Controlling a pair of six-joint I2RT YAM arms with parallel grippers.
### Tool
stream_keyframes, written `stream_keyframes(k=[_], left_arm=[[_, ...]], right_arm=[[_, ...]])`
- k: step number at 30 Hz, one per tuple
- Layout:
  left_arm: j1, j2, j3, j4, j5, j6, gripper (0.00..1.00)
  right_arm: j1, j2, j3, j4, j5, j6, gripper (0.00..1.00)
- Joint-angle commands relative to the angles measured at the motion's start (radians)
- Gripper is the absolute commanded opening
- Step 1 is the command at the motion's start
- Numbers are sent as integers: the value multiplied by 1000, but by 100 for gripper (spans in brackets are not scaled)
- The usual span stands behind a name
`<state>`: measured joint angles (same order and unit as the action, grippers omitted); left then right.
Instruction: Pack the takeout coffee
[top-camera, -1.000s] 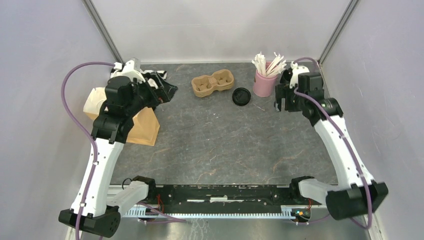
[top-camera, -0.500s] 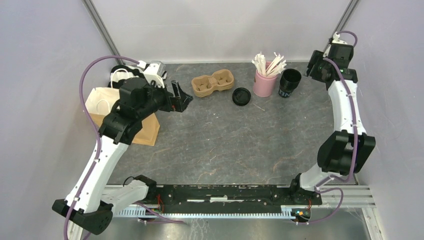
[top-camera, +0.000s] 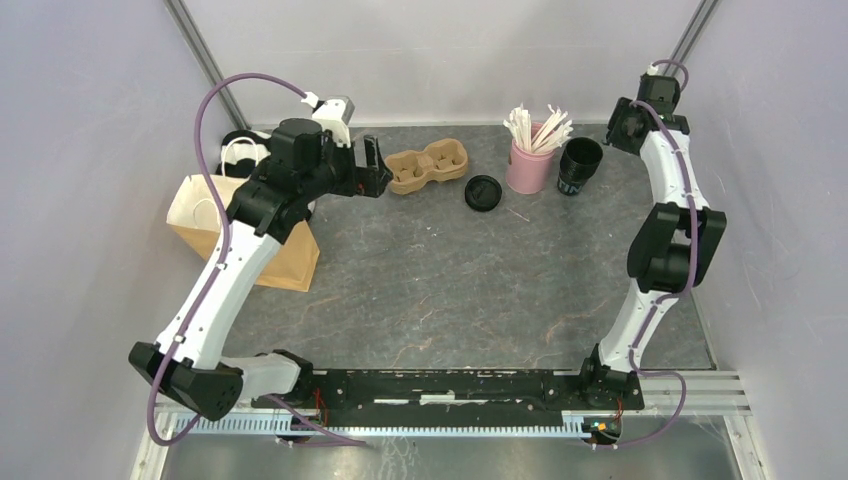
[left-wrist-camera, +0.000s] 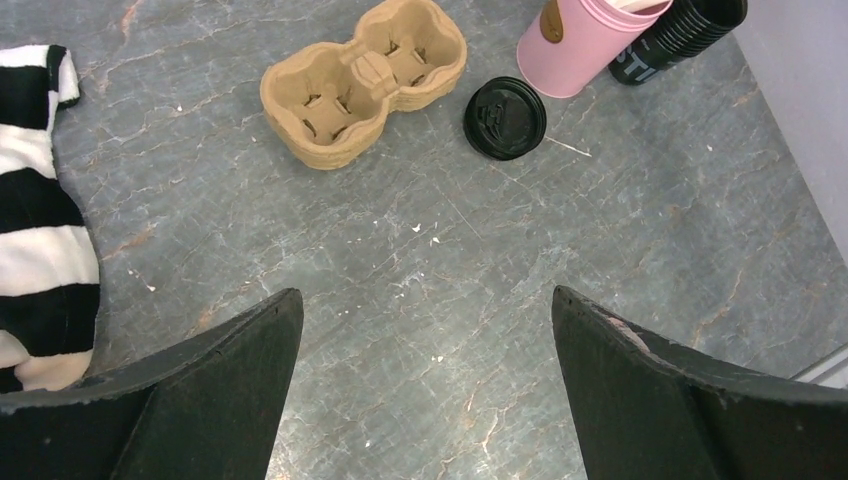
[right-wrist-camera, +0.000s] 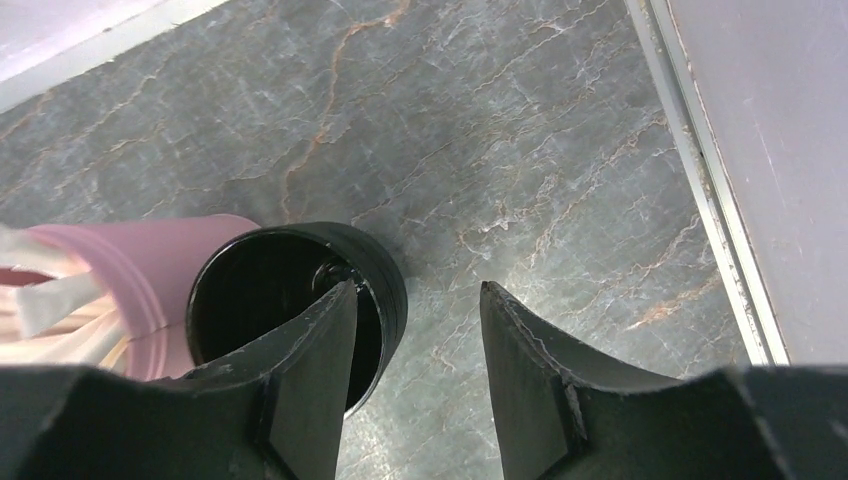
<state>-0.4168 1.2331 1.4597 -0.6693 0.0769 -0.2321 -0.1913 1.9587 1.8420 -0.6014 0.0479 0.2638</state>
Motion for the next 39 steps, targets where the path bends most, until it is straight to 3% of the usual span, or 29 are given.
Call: stream_keyframes(k=[1,15,33,36,39], left_arm=[[-4,33,69,-16,-12,57,100],[-5,66,86,-16,-14,87,100],[-7,65,70,-16,-18,96,100],[-7,66,70,-15,-20,98,100],[-7,66,69,-15,-19,98,100]], right_arm=[[24,35,79,12,54,-18,55],[142,136,184,-66,306,-133,48],[149,170,182,-77,326,-163,37],[148,168,184,-76,328,-164,25],[148,168,185,-77,332,-164,23]])
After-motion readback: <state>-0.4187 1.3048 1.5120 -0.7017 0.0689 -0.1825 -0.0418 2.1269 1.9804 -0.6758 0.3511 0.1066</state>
